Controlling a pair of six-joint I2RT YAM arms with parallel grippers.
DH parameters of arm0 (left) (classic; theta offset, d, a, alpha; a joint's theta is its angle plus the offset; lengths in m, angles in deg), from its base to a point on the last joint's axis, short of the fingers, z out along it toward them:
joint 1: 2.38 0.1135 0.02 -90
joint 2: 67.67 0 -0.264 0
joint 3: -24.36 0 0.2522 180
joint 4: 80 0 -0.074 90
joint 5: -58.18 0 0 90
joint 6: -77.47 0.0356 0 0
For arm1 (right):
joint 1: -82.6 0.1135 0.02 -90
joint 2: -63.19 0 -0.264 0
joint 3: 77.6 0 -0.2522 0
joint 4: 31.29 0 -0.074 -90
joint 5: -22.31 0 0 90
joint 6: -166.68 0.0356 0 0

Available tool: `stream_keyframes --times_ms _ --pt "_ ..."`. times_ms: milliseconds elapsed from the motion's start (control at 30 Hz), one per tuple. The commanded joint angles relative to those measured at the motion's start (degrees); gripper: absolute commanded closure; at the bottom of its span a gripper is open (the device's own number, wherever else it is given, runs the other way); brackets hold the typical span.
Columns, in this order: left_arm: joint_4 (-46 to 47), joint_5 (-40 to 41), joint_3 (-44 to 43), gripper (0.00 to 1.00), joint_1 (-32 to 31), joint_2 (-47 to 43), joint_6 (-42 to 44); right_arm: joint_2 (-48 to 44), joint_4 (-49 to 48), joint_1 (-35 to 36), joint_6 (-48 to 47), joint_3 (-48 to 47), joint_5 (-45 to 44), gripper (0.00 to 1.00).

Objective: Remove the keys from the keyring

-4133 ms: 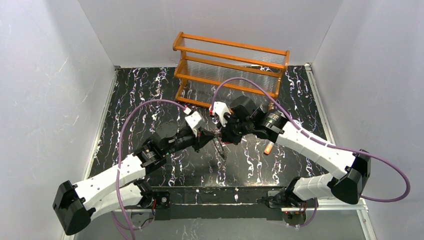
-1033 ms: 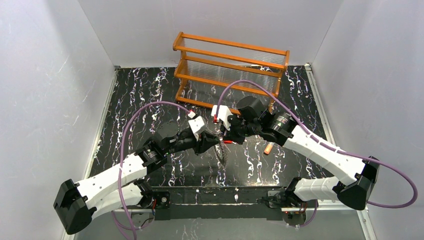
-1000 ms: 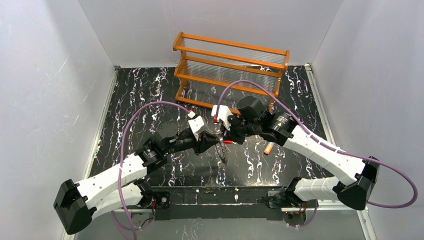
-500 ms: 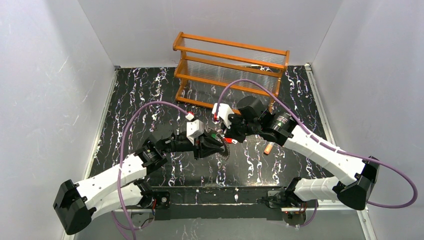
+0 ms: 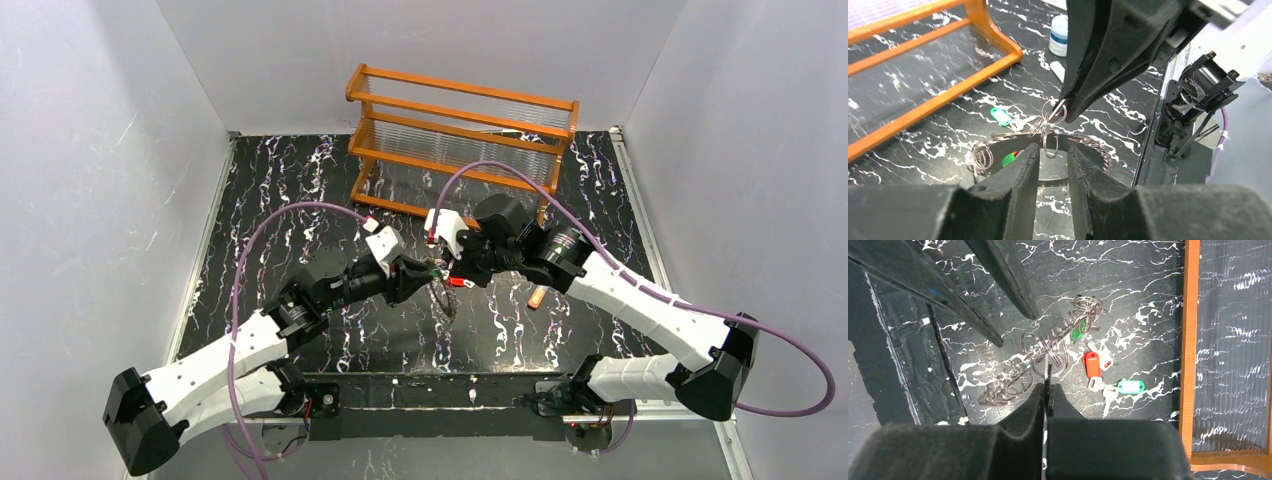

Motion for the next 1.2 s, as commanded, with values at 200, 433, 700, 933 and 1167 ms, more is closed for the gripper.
stream_keyframes --times_ms 200,433,700,933,1167 --pt "4.70 -0.17 -0.37 0.75 -0.07 4.03 -5.11 -2.10 -3.70 0.00 -0.23 -0.36 1.37 0.99" --pt "5.93 -4.74 -0.82 0.92 -0.03 5.93 -6.00 -2.10 -4.04 -0.05 0.17 -0.11 1.08 0.99" --pt "7.20 -12.46 0.00 1.00 -0.03 4.44 -5.33 -2.23 -5.18 -0.13 1.47 0.46 -2.72 0.99" --pt "4.54 -11.93 -1.80 1.00 -0.07 4.30 -2.32 -1.02 -4.95 -0.20 2.94 -0.06 -5.83 0.99" --pt "-0.16 -10.37 -1.77 1.00 -0.91 1.23 3.05 -0.39 -4.73 -0.54 3.65 -0.41 -5.94 0.99"
